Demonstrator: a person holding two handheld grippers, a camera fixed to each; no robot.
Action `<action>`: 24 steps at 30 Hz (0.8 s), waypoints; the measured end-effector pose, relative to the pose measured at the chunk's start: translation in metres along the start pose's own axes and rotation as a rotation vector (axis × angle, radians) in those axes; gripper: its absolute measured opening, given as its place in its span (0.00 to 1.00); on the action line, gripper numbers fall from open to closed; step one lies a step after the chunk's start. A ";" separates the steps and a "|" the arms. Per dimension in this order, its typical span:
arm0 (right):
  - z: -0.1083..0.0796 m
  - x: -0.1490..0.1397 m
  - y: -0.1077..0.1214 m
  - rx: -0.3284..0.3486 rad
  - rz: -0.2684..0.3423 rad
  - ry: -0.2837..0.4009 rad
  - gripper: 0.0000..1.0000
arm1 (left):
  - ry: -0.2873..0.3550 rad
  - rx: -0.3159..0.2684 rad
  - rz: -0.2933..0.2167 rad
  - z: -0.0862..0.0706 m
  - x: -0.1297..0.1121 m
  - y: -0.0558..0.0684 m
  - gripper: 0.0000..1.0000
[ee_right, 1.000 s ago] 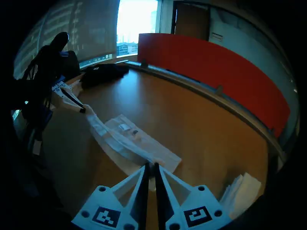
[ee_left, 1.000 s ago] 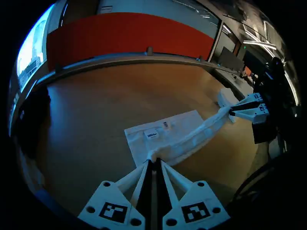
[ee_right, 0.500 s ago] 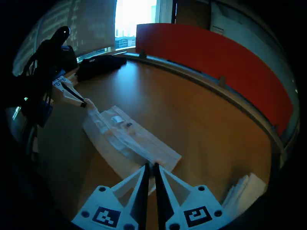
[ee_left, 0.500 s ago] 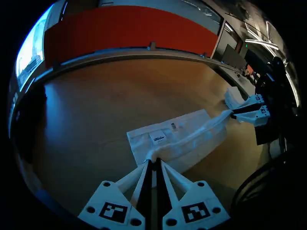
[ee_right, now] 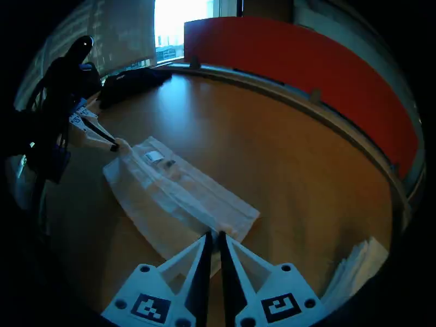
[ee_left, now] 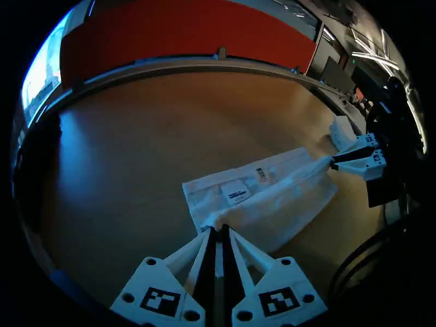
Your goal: Fold towel
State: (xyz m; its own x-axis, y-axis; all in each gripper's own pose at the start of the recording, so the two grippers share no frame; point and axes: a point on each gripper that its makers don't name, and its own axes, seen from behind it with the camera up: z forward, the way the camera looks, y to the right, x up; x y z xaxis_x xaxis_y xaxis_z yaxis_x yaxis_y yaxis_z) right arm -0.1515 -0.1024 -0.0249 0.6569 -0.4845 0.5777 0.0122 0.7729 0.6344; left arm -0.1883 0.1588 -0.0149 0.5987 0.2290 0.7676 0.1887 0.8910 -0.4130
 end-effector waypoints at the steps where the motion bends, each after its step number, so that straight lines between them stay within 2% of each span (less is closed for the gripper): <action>1: 0.002 0.000 0.001 -0.003 0.002 0.000 0.12 | 0.001 0.005 0.001 0.002 0.000 -0.001 0.11; 10: 0.016 -0.001 0.011 -0.041 0.008 -0.005 0.21 | 0.004 0.037 0.038 0.013 0.005 -0.009 0.42; 16: 0.020 0.002 0.019 -0.071 0.006 -0.006 0.26 | 0.005 0.056 0.044 0.016 0.009 -0.014 0.44; 18: 0.020 0.003 0.024 -0.086 0.006 -0.005 0.32 | 0.006 0.057 0.040 0.016 0.010 -0.015 0.45; 22: 0.018 0.008 0.032 -0.117 0.007 0.009 0.61 | 0.014 0.061 0.031 0.012 0.013 -0.017 0.48; 24: 0.016 0.011 0.035 -0.130 0.007 0.017 0.74 | 0.018 0.061 0.025 0.010 0.014 -0.018 0.53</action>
State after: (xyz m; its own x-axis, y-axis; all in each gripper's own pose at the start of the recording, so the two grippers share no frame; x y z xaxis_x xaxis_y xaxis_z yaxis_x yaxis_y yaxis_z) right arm -0.1562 -0.0874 0.0121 0.6696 -0.4728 0.5728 0.1046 0.8235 0.5575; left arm -0.1913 0.1500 0.0079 0.6166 0.2451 0.7482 0.1258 0.9074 -0.4009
